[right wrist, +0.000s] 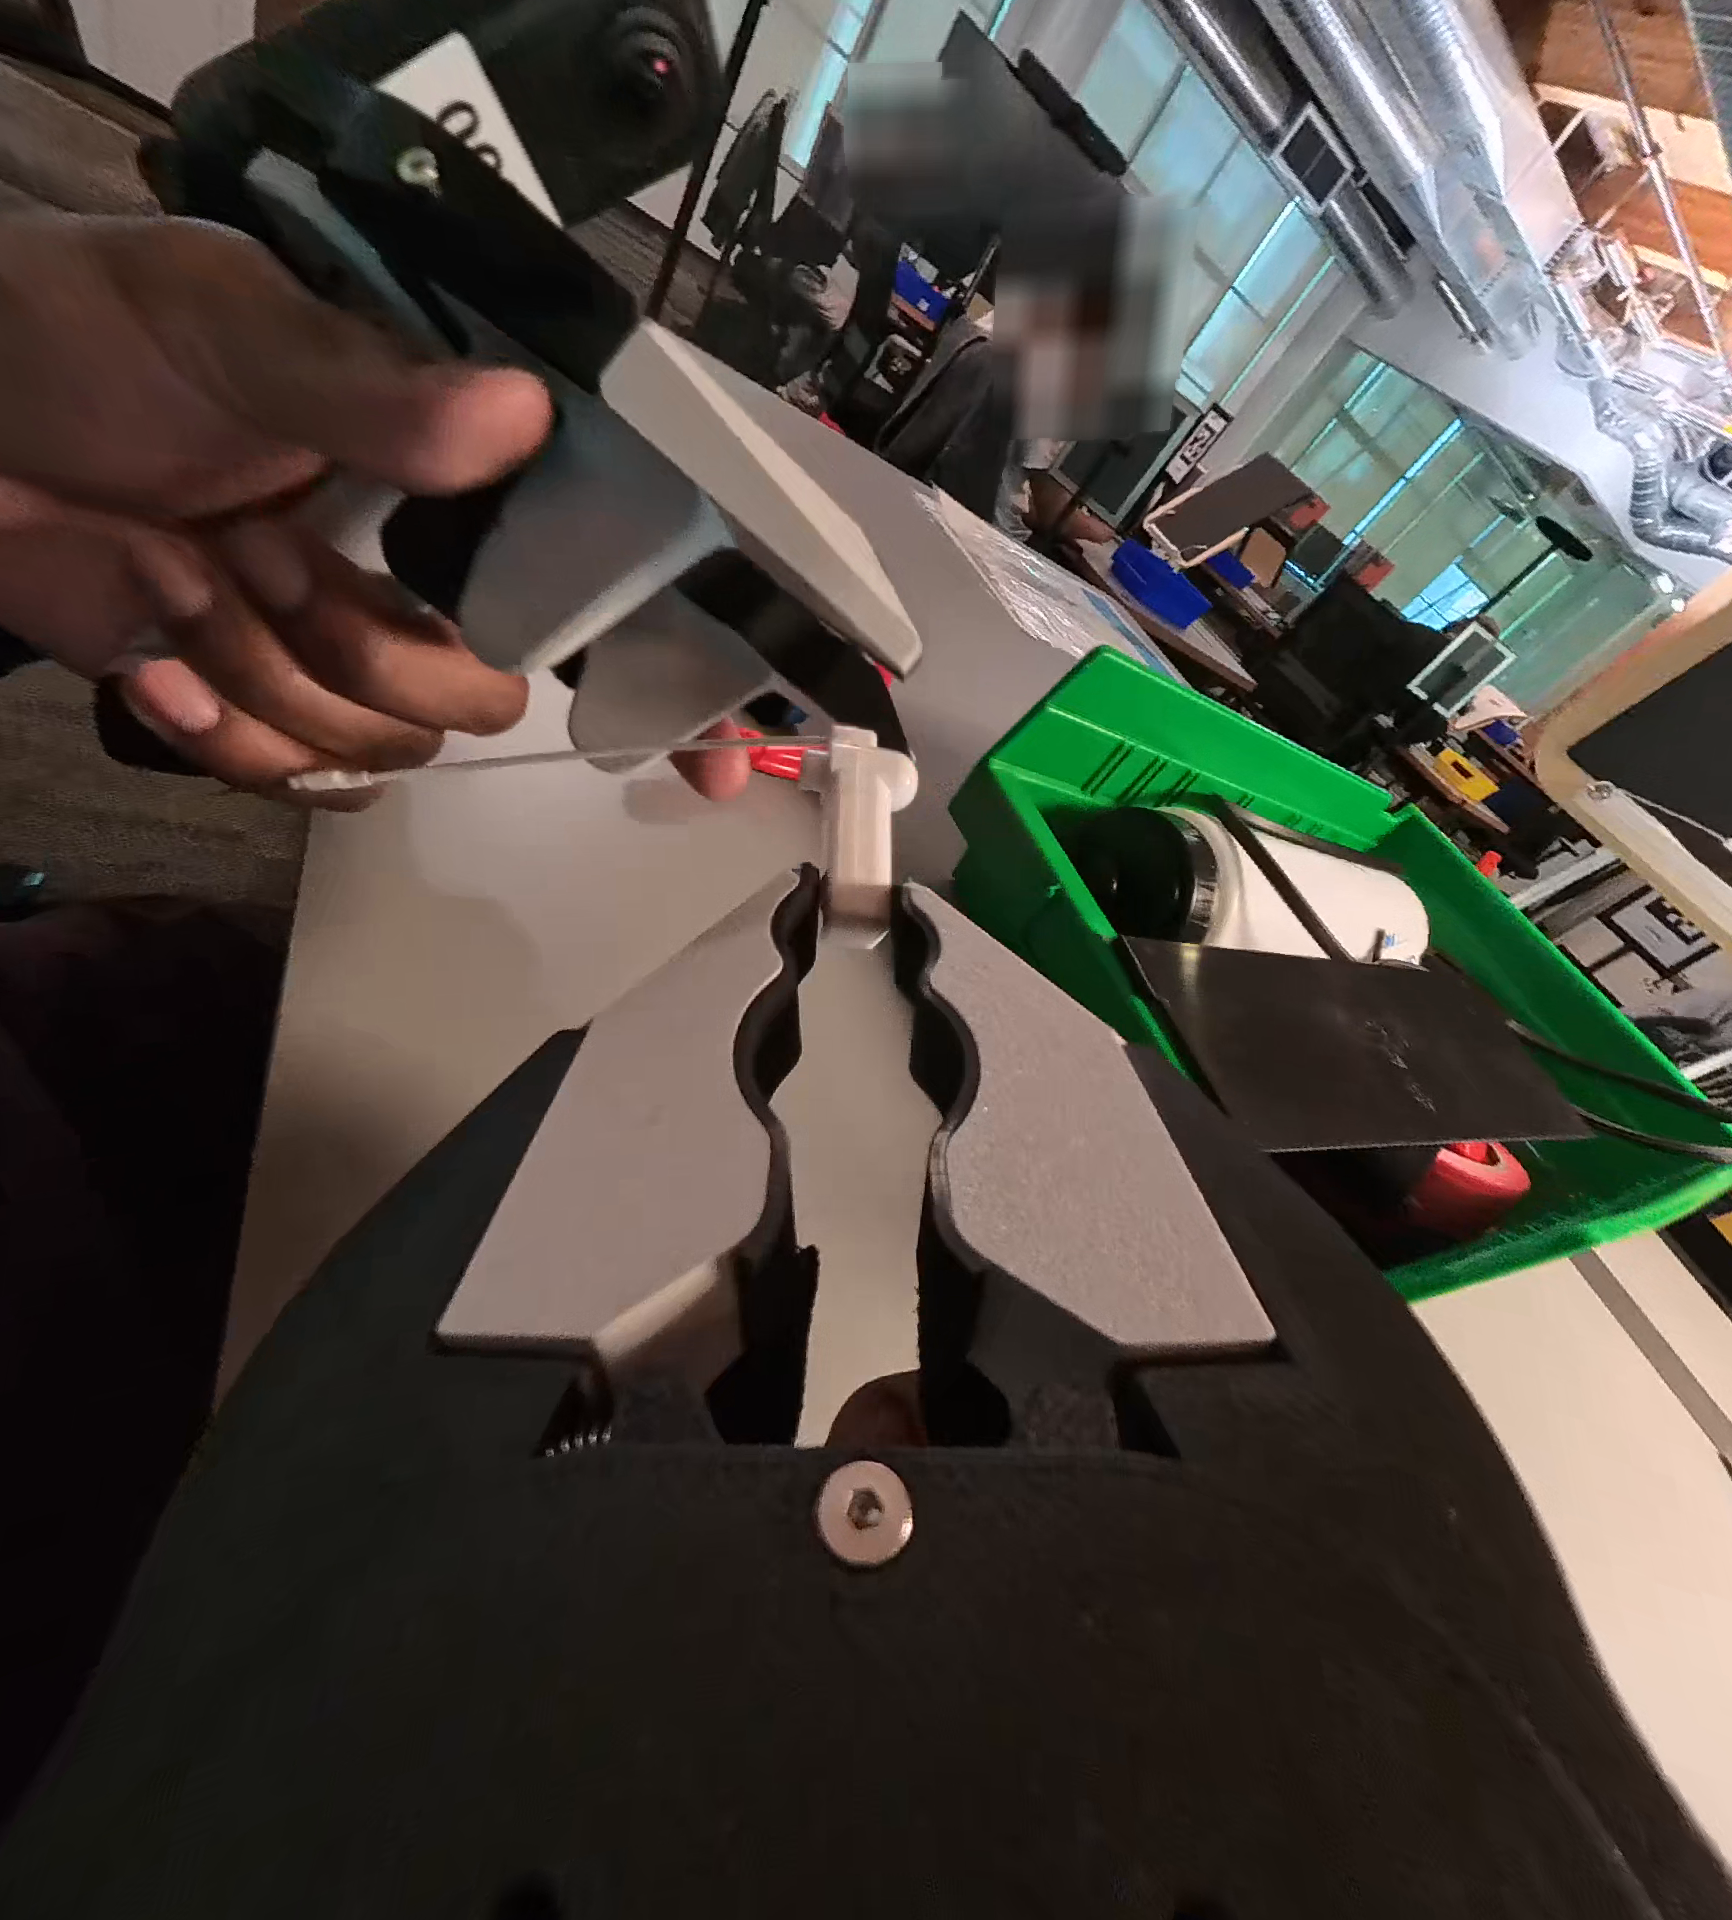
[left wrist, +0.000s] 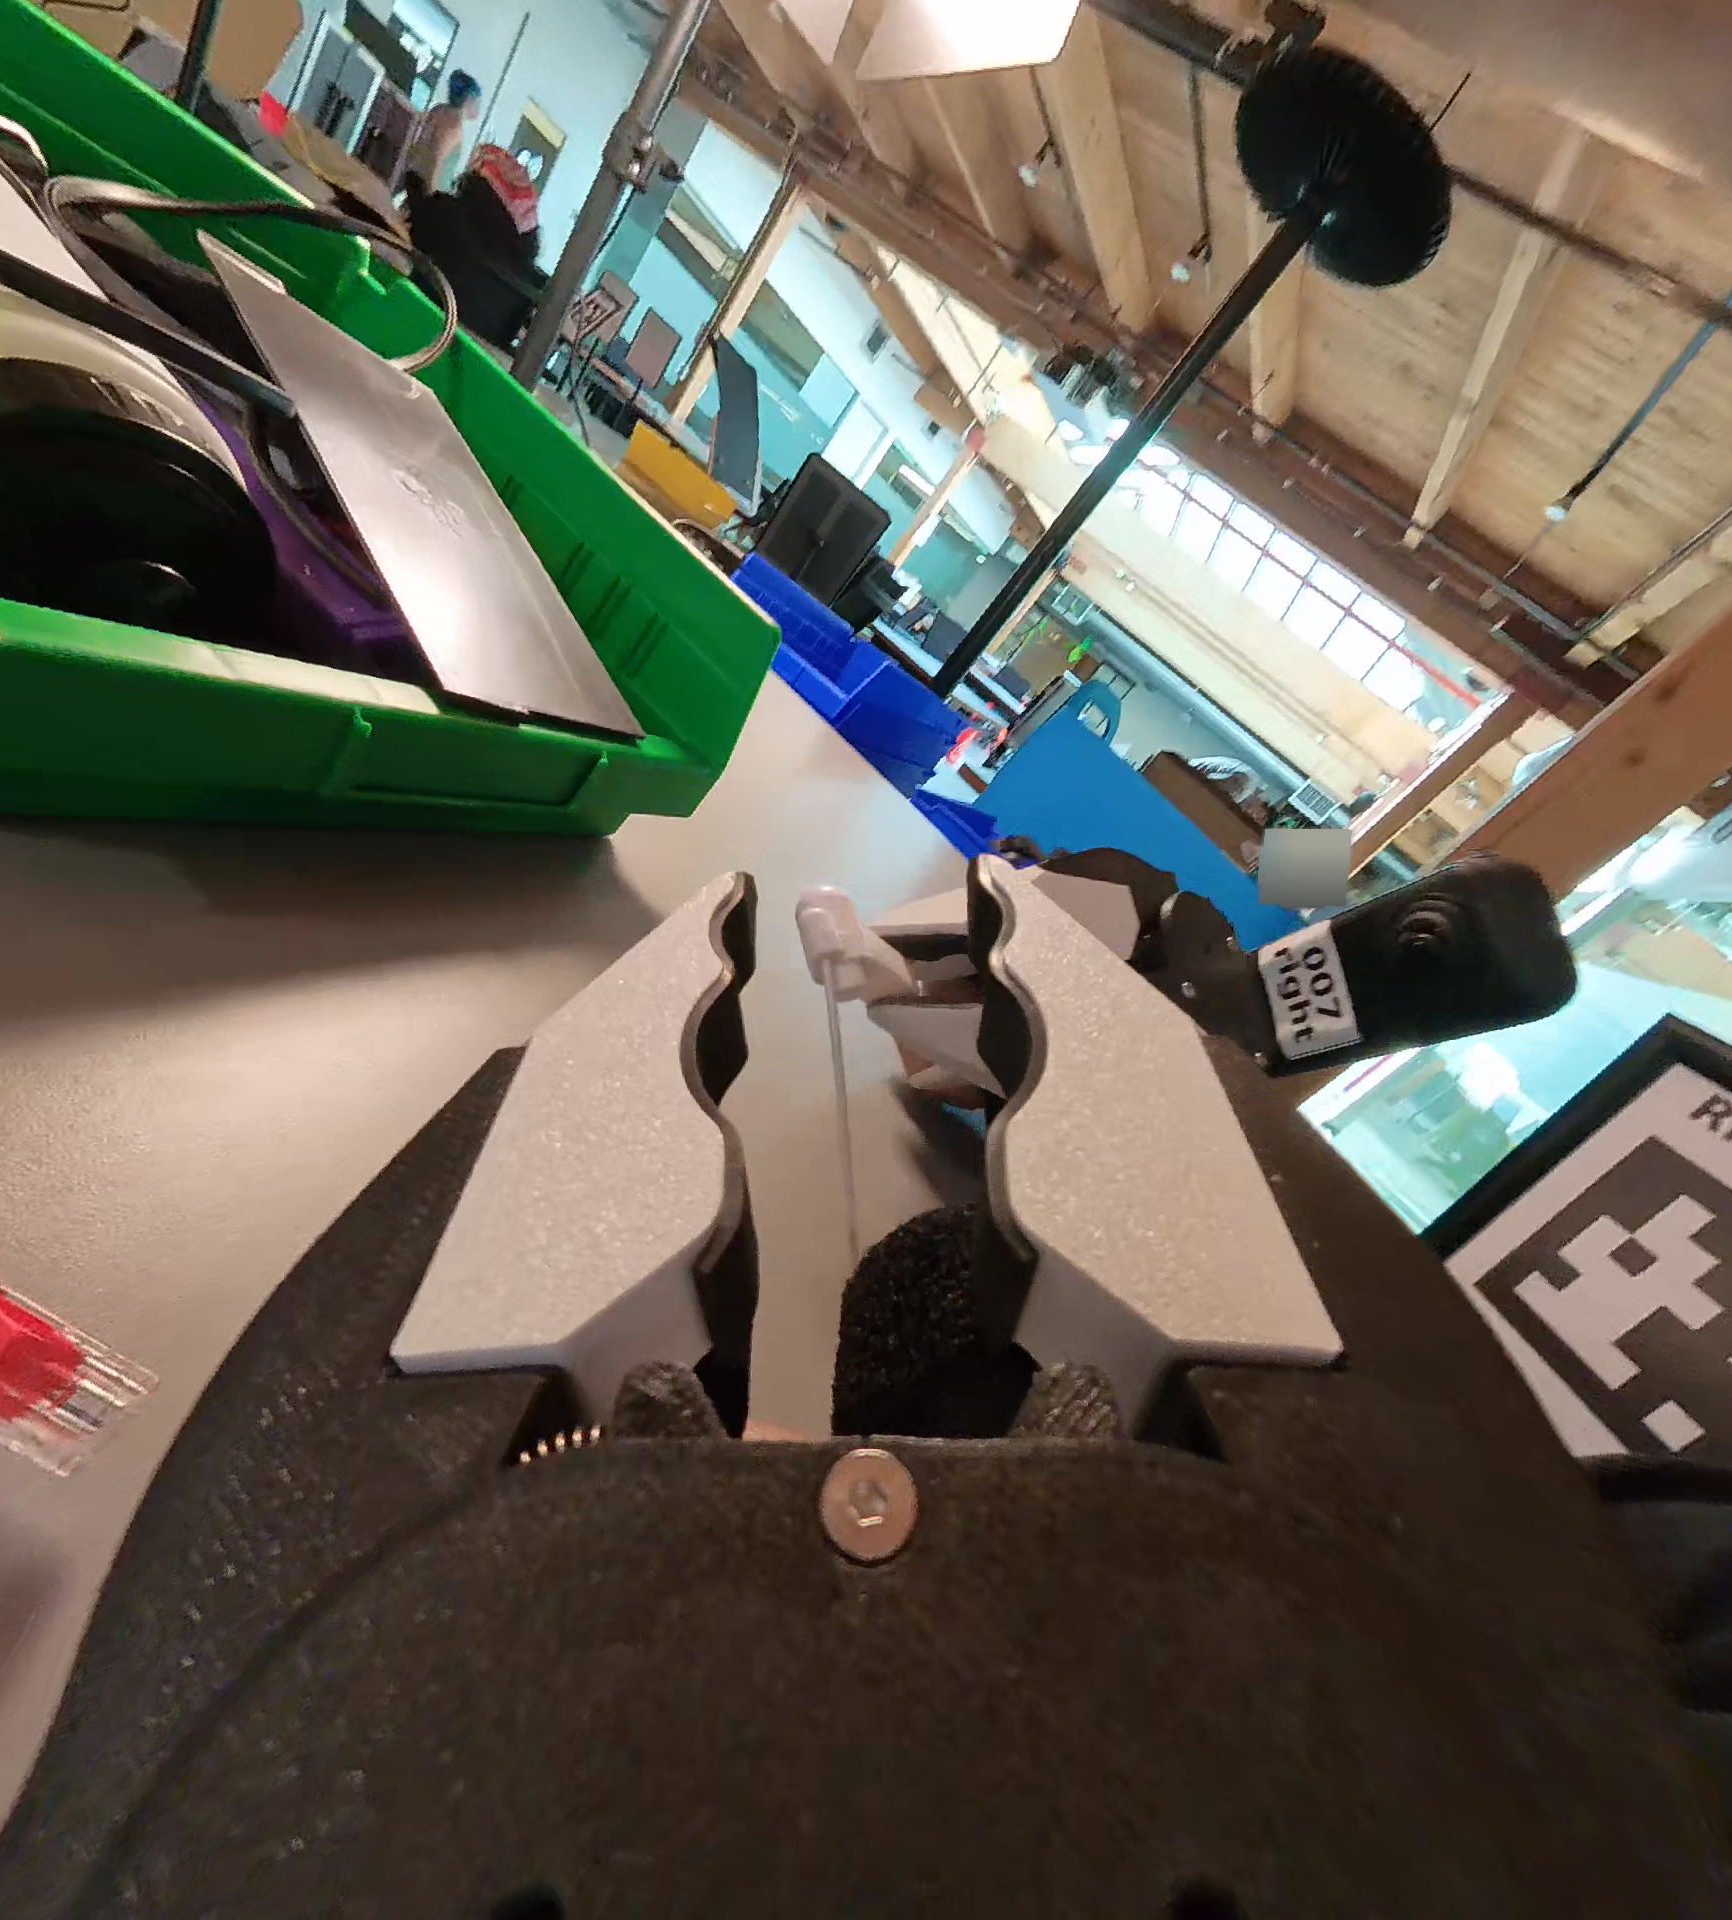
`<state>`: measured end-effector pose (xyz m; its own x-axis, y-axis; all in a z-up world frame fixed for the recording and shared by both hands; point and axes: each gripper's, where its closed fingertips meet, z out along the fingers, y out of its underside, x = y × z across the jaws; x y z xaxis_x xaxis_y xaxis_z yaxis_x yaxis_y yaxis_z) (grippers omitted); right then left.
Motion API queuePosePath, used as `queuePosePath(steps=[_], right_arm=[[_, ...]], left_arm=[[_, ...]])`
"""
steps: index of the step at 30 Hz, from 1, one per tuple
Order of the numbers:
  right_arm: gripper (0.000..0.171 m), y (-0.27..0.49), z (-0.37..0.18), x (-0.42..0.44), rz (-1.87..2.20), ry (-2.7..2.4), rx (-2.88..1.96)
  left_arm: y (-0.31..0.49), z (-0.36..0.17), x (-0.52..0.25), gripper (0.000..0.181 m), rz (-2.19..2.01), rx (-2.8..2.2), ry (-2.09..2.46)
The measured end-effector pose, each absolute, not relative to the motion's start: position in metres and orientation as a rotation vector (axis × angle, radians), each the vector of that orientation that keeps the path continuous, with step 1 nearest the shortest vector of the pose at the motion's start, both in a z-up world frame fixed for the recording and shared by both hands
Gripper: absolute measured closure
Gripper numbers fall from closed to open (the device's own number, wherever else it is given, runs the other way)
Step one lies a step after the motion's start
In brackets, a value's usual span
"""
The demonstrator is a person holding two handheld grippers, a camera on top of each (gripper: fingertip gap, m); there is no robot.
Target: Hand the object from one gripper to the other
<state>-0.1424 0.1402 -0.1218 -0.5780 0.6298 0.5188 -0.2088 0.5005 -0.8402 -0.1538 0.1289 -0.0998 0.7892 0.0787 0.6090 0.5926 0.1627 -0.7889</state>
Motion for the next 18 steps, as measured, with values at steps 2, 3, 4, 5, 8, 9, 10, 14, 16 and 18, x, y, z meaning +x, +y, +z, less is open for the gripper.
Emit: queuePosePath(steps=[2, 3, 4, 5, 8, 9, 10, 14, 16, 18], right_arm=[[0.157, 0.138, -0.122, -0.141, 1.192, -1.861, -0.333], [0.157, 0.138, -0.121, -0.140, 1.197, -1.855, -0.330], [0.157, 0.138, -0.120, -0.139, 1.206, -1.850, -0.329], [0.157, 0.138, -0.119, -0.138, 1.216, -1.844, -0.327], [0.157, 0.137, -0.117, -0.135, 1.227, -1.832, -0.318], [0.157, 0.137, -0.117, -0.135, 1.225, -1.833, -0.316], [0.157, 0.137, -0.118, -0.135, 1.220, -1.834, -0.314], [0.157, 0.137, -0.119, -0.135, 1.211, -1.832, -0.308], [0.157, 0.137, -0.119, -0.135, 1.213, -1.830, -0.307], [0.156, 0.136, -0.119, -0.134, 1.209, -1.831, -0.302]], left_arm=[[0.132, -0.104, -0.154, 0.140, -0.393, -1.408, -0.608], [0.132, -0.105, -0.155, 0.140, -0.395, -1.414, -0.620], [0.132, -0.106, -0.156, 0.140, -0.399, -1.415, -0.632], [0.133, -0.107, -0.156, 0.140, -0.408, -1.417, -0.638], [0.136, -0.110, -0.153, 0.145, -0.443, -1.452, -0.630], [0.138, -0.112, -0.150, 0.147, -0.452, -1.472, -0.620], [0.141, -0.114, -0.147, 0.149, -0.466, -1.495, -0.603], [0.147, -0.118, -0.135, 0.154, -0.516, -1.560, -0.546], [0.148, -0.118, -0.133, 0.156, -0.532, -1.567, -0.538], [0.148, -0.118, -0.133, 0.158, -0.541, -1.564, -0.540]])
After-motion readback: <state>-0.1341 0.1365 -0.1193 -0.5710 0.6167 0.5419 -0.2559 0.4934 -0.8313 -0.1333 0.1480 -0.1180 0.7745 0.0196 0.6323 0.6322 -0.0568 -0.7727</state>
